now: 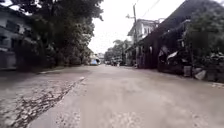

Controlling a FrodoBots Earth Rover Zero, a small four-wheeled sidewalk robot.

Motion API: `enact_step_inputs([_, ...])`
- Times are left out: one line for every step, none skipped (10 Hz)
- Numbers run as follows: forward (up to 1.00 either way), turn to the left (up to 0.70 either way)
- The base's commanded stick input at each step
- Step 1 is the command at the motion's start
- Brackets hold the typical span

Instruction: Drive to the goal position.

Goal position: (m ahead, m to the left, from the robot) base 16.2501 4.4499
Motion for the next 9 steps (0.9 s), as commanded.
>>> enact_step_inputs([1.0,0.0])
enact_step_inputs([1.0,0.0])
enact_step_inputs([1.0,0.0])
enact_step_inputs([1.0,0.0])
enact_step_inputs([1.0,0.0])
enact_step_inputs([1.0,0.0])
enact_step_inputs([1.0,0.0])
enact_step_inputs([1.0,0.0])
enact_step_inputs([1.0,0.0])
